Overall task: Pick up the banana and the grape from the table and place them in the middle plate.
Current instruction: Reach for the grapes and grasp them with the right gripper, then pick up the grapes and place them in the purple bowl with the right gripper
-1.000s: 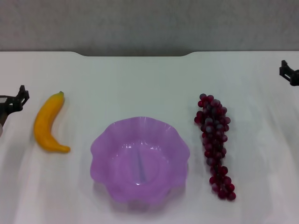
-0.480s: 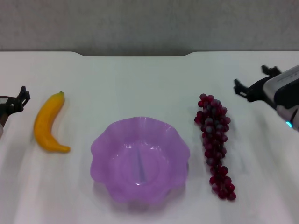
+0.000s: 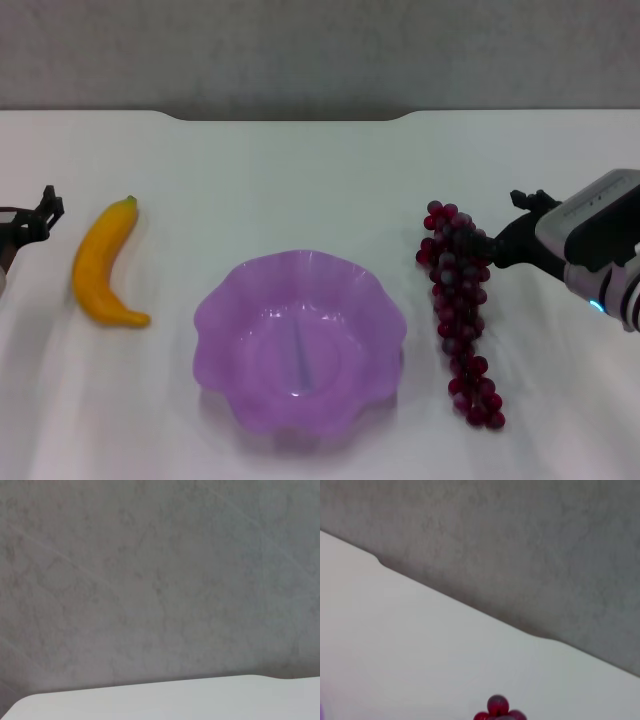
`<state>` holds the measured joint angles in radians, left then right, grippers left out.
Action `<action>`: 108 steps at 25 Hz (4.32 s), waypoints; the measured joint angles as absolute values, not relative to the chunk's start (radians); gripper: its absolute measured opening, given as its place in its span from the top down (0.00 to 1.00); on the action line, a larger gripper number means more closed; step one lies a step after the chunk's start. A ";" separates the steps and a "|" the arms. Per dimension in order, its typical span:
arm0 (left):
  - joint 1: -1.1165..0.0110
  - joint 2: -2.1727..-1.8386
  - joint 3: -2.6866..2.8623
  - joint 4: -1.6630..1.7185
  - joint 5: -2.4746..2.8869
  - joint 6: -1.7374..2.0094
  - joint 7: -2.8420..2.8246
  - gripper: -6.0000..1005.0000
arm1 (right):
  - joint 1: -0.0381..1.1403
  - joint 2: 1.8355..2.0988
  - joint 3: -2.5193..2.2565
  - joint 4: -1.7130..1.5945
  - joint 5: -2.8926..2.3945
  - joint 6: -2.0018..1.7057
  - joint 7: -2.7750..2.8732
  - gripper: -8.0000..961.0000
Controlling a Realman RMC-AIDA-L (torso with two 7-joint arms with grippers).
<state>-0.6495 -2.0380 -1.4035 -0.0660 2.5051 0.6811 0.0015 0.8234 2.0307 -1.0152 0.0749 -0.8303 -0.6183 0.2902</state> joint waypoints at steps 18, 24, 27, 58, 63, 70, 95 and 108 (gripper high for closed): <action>-0.643 -2.037 -1.404 -0.066 2.505 0.681 0.001 0.12 | 0.821 2.031 -1.008 0.113 -1.045 -0.618 0.423 0.07; -0.643 -2.037 -1.404 -0.066 2.505 0.681 0.001 0.12 | 0.820 2.031 -1.005 0.133 -1.075 -0.618 0.445 0.07; -0.642 -2.037 -1.404 -0.066 2.505 0.681 0.001 0.12 | 0.818 2.030 -1.005 0.145 -1.075 -0.616 0.445 0.07; -0.641 -2.036 -1.404 -0.064 2.505 0.681 0.001 0.12 | 0.780 2.024 -0.967 0.140 -1.078 -0.603 0.446 0.25; -0.641 -2.036 -1.404 -0.063 2.505 0.681 0.001 0.12 | 0.780 2.023 -0.966 0.128 -1.077 -0.603 0.443 0.43; -0.641 -2.036 -1.404 -0.063 2.505 0.681 0.001 0.12 | 0.779 2.023 -0.972 0.125 -1.077 -0.607 0.439 0.55; -0.641 -2.036 -1.404 -0.062 2.505 0.681 0.001 0.12 | 0.744 2.023 -0.971 0.078 -1.077 -0.625 0.403 0.79; -0.635 -2.036 -1.404 -0.060 2.505 0.681 0.001 0.12 | 0.710 2.022 -0.937 0.011 -1.066 -0.810 0.400 0.79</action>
